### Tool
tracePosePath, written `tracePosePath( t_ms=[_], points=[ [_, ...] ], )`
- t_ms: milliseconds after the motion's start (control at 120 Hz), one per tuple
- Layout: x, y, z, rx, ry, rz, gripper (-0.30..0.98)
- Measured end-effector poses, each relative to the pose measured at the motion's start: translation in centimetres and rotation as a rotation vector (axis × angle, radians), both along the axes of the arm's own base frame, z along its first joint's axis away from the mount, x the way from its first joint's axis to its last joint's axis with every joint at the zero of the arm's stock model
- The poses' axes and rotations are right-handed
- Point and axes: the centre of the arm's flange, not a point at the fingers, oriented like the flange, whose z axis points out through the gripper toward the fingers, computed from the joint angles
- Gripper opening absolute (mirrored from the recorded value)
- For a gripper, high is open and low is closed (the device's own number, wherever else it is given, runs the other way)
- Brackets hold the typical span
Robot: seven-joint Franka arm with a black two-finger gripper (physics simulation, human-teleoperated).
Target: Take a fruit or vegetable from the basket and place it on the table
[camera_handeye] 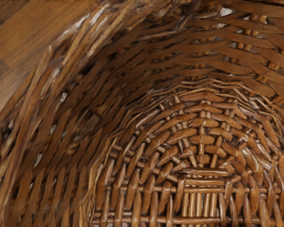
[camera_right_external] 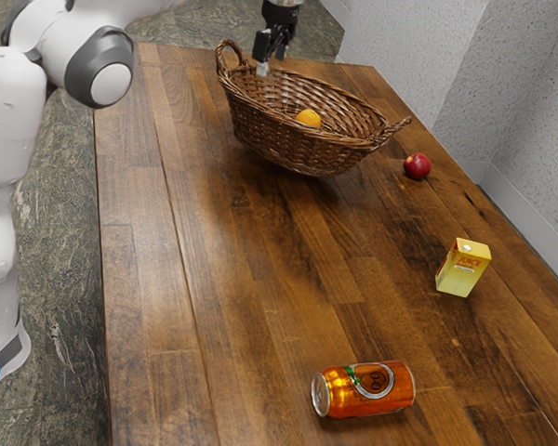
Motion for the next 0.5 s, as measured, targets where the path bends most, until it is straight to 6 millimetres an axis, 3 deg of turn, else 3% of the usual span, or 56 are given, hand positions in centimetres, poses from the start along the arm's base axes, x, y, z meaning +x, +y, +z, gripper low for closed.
tracePosePath(
  t_ms=[83,358,500],
  points=[
    [0.1,1.5,-0.4,0.008,-0.018,0.007,0.69],
    [6.3,1.5,-5.8,0.035,-0.125,-0.102,0.69],
    [7.5,2.7,-7.7,0.053,-0.155,-0.122,0.69]
  ],
)
